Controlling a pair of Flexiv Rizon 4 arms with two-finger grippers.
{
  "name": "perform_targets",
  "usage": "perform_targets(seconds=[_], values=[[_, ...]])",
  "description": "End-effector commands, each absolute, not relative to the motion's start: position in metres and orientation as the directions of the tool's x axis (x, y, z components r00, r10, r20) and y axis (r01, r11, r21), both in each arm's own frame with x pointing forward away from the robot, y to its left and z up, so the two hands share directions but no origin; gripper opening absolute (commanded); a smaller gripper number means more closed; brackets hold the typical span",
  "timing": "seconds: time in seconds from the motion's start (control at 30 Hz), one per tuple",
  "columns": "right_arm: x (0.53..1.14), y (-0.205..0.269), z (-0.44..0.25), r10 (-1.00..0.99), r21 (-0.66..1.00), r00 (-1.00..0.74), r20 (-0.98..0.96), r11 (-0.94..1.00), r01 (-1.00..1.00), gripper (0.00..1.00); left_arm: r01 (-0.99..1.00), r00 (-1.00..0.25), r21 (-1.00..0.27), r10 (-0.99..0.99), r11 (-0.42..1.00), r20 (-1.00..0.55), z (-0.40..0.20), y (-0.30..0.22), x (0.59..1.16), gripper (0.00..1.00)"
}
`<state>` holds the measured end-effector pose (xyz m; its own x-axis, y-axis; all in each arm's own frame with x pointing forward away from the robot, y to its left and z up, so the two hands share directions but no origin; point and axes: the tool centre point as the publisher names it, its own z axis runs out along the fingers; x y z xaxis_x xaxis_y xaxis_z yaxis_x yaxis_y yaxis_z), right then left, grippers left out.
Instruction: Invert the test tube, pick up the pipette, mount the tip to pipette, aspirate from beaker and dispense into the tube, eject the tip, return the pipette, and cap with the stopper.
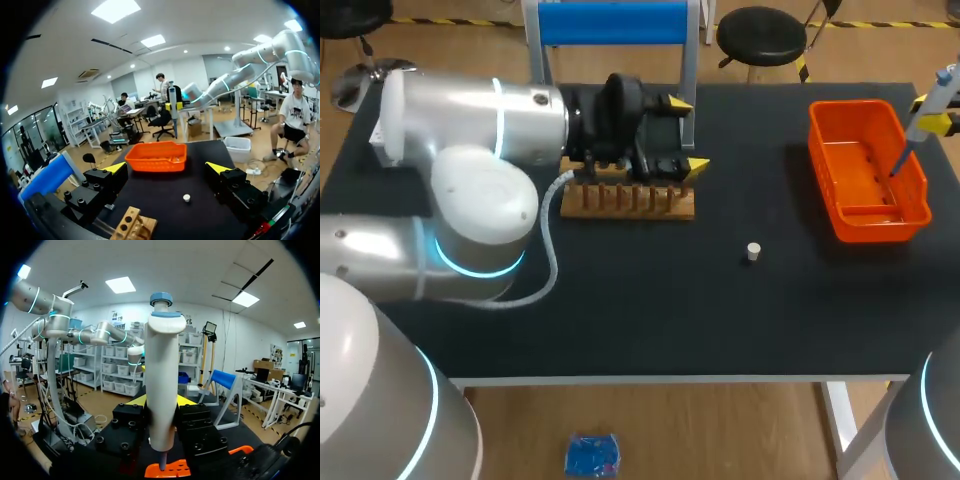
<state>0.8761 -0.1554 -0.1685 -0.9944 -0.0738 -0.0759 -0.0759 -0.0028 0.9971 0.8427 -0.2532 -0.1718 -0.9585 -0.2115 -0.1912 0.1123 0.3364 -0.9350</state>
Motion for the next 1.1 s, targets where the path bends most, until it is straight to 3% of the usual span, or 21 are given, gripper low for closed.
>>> perform_targets(seconds=[0.03,0.63,1.1], values=[[0.876,-0.155,-0.168,-0.074,0.997,-0.994,-0.076,0.0,-0.076,0.0,0.136,-0.956,-0.97,-0.23,0.202,-0.182,-0.182,-0.251,0.834,1.0],[0.876,-0.155,-0.168,-0.074,0.997,-0.994,-0.076,0.0,-0.076,0.0,0.127,-0.972,-0.991,-0.193,0.035,-0.131,-0.184,-0.257,0.829,1.0],[0.876,-0.155,-0.168,-0.074,0.997,-0.994,-0.076,0.0,-0.076,0.0,0.058,-0.983,-0.996,-0.17,0.061,-0.068,-0.169,-0.233,0.829,1.0]])
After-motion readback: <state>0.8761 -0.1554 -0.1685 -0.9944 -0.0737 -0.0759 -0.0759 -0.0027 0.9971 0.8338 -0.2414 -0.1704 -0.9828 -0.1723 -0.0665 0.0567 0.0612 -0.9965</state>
